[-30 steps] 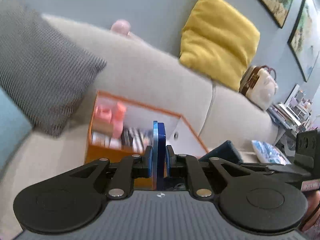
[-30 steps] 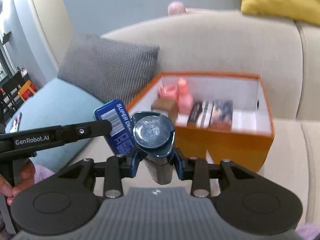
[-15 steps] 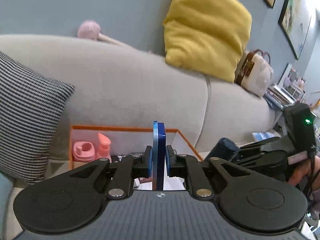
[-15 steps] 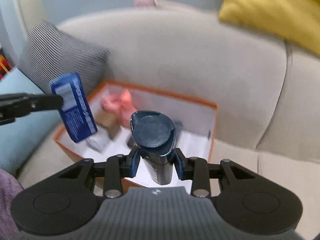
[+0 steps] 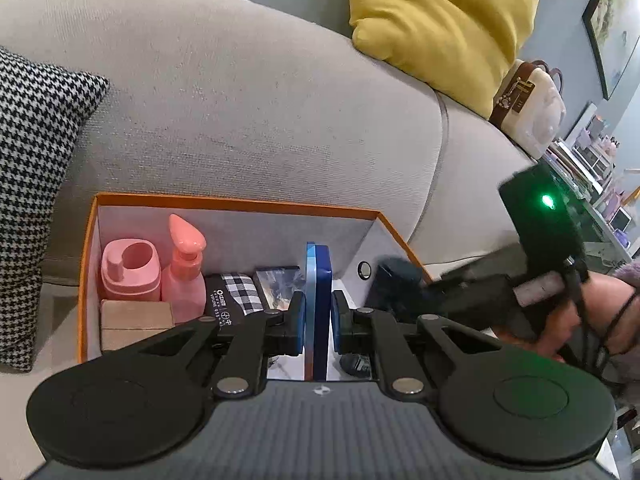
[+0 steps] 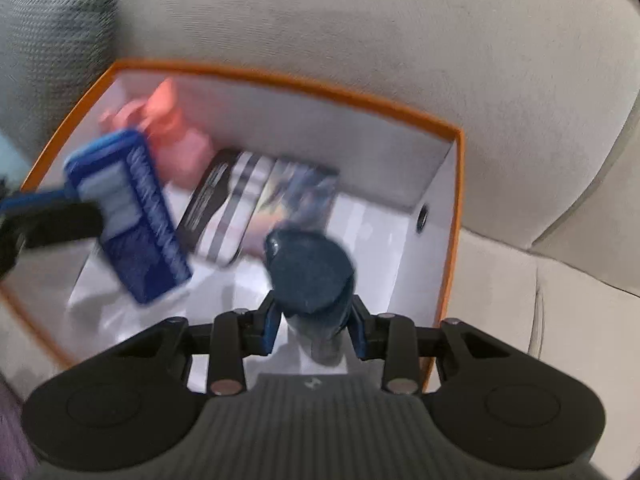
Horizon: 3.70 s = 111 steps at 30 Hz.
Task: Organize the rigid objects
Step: 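Lift the blue tin with the left tool while the right tool carries the CLEAR bottle over, then lower the CLEAR bottle into the box with the right tool while the left tool holds the tin, then lower the blue tin into the box beside the clear cube with the left tool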
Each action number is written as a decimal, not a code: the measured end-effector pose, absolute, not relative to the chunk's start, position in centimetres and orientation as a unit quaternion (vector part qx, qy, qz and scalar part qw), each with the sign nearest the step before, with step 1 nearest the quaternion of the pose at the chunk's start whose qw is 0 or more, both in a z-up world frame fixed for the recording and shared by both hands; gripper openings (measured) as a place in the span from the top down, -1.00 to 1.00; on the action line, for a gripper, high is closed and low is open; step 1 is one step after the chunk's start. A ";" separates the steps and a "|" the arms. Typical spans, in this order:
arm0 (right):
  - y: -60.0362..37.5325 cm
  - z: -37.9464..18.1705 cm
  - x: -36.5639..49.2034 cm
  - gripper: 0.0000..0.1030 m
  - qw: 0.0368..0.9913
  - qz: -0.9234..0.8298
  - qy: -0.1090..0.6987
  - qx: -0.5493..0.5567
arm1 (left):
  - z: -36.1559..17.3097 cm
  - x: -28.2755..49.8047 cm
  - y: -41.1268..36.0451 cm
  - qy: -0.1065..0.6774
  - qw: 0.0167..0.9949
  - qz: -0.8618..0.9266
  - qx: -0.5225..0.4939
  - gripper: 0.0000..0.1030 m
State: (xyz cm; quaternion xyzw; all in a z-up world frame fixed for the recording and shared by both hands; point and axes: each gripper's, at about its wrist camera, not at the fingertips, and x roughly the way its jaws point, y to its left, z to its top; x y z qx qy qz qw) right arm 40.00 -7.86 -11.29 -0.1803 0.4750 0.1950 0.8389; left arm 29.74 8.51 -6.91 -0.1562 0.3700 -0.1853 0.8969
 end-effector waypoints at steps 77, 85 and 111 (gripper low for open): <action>-11.4 -9.9 38.5 0.84 0.859 0.276 0.363 -0.232 | -15.5 38.3 1.7 0.606 0.740 -0.206 -0.205 0.72; -10.5 -10.7 37.7 0.82 0.845 0.306 0.374 -0.227 | -13.8 37.0 6.5 0.596 0.753 -0.163 -0.224 0.73; -0.3 -17.6 38.5 0.27 0.713 0.349 0.581 -0.181 | -9.4 33.0 11.7 0.523 0.837 -0.079 -0.144 0.43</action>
